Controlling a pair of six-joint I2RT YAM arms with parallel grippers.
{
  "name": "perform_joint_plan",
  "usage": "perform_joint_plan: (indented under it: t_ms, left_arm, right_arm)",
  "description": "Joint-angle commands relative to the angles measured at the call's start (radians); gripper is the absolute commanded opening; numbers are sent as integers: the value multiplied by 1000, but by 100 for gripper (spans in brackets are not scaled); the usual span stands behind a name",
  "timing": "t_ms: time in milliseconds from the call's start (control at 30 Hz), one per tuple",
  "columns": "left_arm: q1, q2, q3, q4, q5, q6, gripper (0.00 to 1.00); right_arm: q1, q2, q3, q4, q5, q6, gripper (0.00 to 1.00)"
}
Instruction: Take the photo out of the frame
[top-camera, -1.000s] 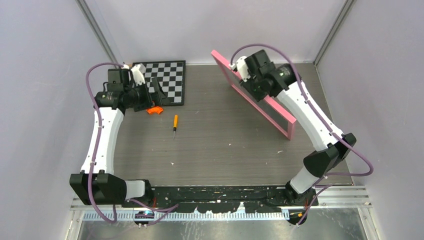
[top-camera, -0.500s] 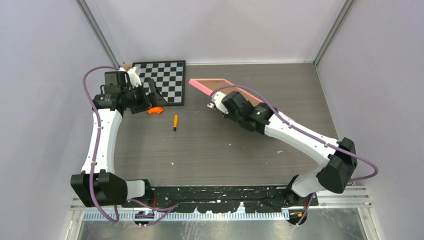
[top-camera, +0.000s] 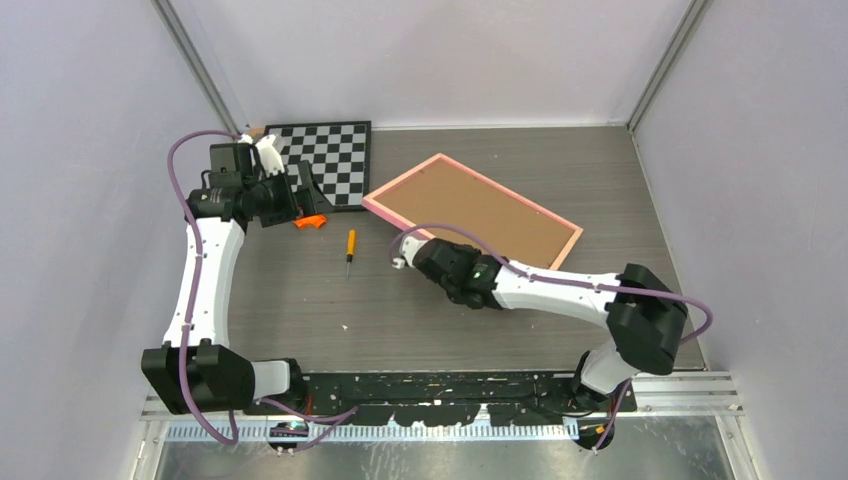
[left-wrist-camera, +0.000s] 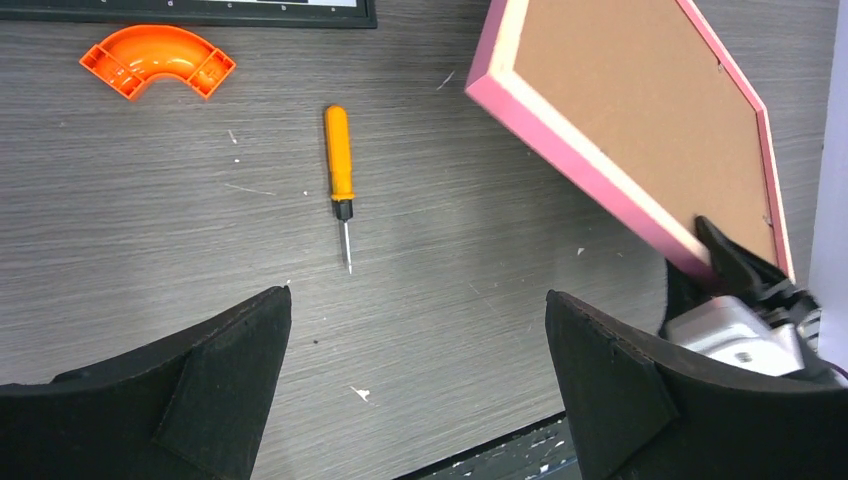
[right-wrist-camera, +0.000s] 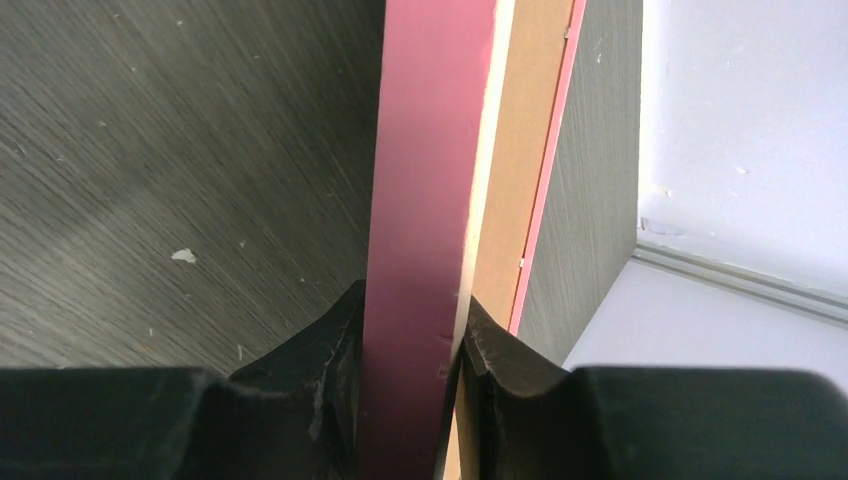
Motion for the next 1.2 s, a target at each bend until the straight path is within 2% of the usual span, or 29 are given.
perform_joint_plan:
  t_ms: [0,200,300,667,800,933,1067,1167]
  left_arm:
    - [7,-15,3,13,-10,25,100]
    - [6,-1,-3,17,-23,31,100]
    - [6,1,-6,17,-32,33,100]
    - [6,19,-8,-24,-36,56,100]
    - [6,7,-15,-17,-22,53,100]
    - [6,-8,-33,18,-7,56,100]
    - [6,-12,-59,43,-48,75,100]
    - [5,16,-35,-1,-69,146,100]
  right_arm:
    - [71,78,-95,44,-119,2,11]
    - [148,163,-173,172,-13,-6,24]
    - [168,186,-173,163,-26,8,36]
    - [176,116,-92,4,-235,97,83]
    - [161,48,-62,-43,-329,124,89]
    - [38,-18,26,-104,-425,204,92]
    - [-171,-48,147,-197,-533,273,96]
    - [-331,-117,130,-161,-687,293,100]
